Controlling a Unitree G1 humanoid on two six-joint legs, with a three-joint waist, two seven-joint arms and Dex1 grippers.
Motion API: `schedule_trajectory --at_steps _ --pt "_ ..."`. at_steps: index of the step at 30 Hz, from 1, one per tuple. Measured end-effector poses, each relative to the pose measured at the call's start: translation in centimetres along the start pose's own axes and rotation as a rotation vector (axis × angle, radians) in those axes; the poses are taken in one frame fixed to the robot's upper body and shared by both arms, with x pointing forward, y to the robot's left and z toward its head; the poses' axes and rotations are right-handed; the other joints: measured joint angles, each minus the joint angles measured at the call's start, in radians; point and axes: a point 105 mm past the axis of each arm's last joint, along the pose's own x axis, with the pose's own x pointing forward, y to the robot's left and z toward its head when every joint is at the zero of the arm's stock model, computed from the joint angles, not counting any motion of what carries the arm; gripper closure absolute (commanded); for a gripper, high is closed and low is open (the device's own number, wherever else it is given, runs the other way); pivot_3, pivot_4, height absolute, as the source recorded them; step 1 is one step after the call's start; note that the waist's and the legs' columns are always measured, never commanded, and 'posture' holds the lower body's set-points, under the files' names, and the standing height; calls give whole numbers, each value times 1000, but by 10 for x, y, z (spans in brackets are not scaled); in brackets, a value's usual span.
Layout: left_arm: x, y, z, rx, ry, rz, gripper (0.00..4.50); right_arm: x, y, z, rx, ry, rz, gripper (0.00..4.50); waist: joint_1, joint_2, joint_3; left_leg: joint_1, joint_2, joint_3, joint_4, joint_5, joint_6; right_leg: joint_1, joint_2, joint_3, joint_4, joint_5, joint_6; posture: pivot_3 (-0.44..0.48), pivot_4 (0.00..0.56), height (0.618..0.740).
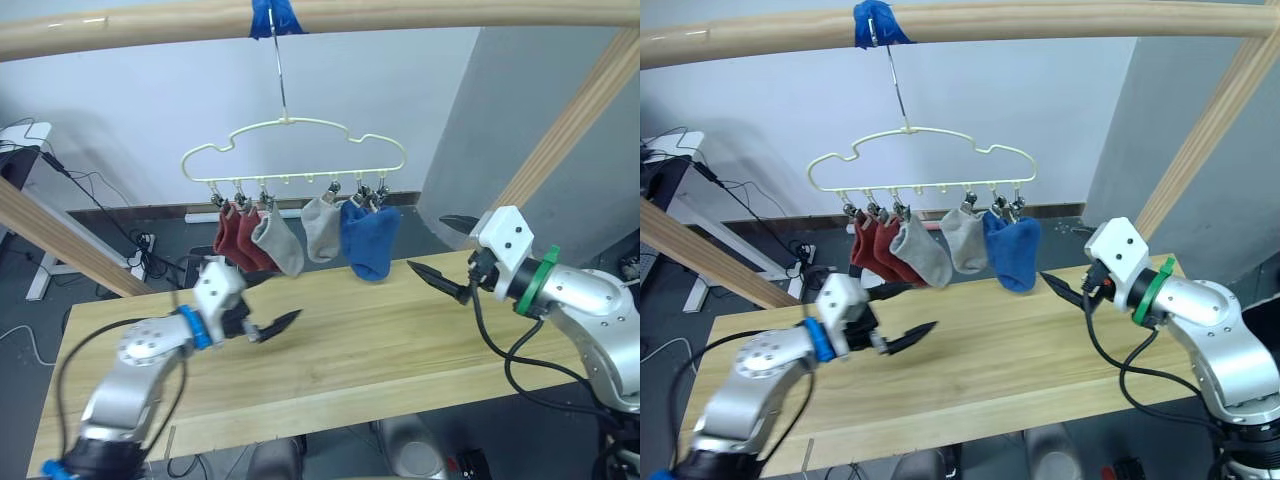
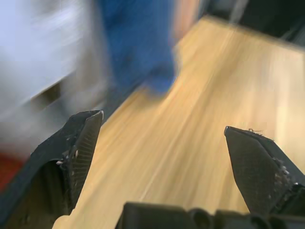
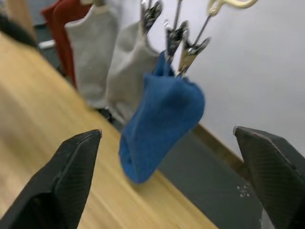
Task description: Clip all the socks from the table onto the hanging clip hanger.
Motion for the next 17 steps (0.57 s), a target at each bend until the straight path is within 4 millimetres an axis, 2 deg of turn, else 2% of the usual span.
schedule_trajectory --at_steps 3,6,9,11,17 --pt "-22 4 -10 -41 73 30 0 -4 -2 -2 -28 10 89 12 23 -1 -16 0 0 1 0 0 0 0 -1 0 0 0 0 -134 108 740" --pt "-52 26 -18 -20 170 146 0 -12 -13 -1 -47 16 123 12 43 -5 -31 1 0 1 0 0 0 0 0 -1 -1 1 -1 -103 91 740" --pt "-71 44 -25 3 276 237 0 -15 -19 -2 -55 16 138 12 56 -5 -47 4 -1 1 0 0 0 3 0 -2 -1 1 -1 -96 86 740" --pt "-75 48 -23 6 262 258 0 -16 -20 -4 -55 13 147 12 72 -5 -48 13 -1 1 -1 0 0 14 0 -2 -5 0 -1 -77 75 740" --pt "-70 52 -15 -14 214 264 0 -11 -23 -3 -66 4 154 12 101 -9 -68 14 0 1 -1 0 0 15 0 -2 -5 1 -3 -71 67 740"
